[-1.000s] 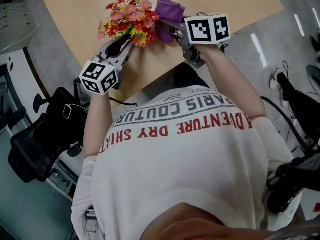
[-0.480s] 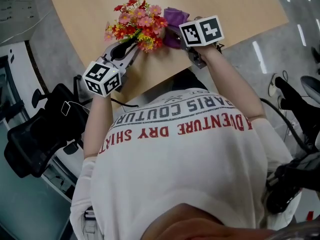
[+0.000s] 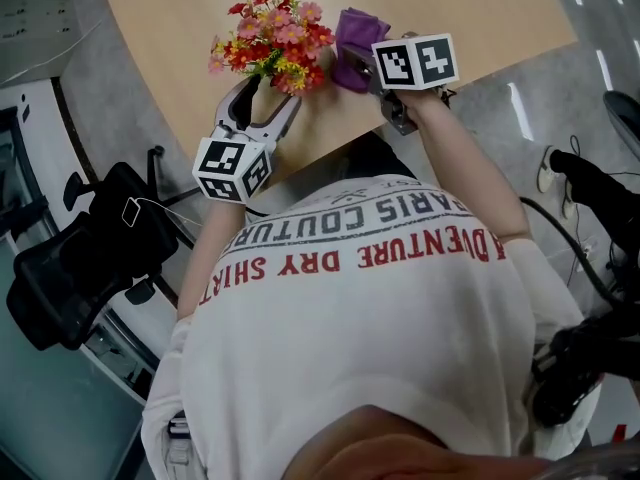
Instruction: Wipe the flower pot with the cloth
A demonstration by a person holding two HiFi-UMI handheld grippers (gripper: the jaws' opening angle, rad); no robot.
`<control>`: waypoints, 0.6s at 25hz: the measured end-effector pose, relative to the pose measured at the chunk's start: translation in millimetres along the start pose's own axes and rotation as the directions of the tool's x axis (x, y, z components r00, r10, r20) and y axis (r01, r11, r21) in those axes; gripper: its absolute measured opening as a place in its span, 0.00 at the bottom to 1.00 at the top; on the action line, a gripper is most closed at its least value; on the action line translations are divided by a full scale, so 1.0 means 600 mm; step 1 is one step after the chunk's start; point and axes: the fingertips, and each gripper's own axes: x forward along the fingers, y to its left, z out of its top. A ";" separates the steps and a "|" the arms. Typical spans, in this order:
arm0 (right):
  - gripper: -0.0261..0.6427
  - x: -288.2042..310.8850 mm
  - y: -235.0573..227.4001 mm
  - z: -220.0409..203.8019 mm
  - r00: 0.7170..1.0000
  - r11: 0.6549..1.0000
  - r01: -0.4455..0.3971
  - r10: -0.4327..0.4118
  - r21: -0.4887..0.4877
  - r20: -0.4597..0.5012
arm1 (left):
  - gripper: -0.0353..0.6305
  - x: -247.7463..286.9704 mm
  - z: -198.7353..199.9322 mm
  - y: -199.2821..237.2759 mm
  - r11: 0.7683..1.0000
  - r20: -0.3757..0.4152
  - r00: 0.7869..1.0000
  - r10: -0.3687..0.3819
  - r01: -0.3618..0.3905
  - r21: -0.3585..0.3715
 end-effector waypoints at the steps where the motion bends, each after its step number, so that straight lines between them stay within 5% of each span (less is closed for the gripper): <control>1: 0.11 -0.004 0.002 -0.001 1.000 1.000 0.001 -0.001 0.007 0.012 | 0.52 0.003 -0.005 -0.001 0.999 0.007 0.999 0.038 -0.037 -0.023; 7: 0.11 -0.038 0.011 -0.015 0.997 0.999 0.016 -0.018 0.030 0.078 | 0.60 0.019 -0.018 0.015 0.955 0.026 0.959 0.284 -0.280 -0.092; 15: 0.11 -0.049 0.020 -0.008 0.987 0.997 -0.057 0.048 0.059 0.153 | 0.63 0.048 -0.009 0.022 0.941 0.049 0.941 0.335 -0.332 -0.062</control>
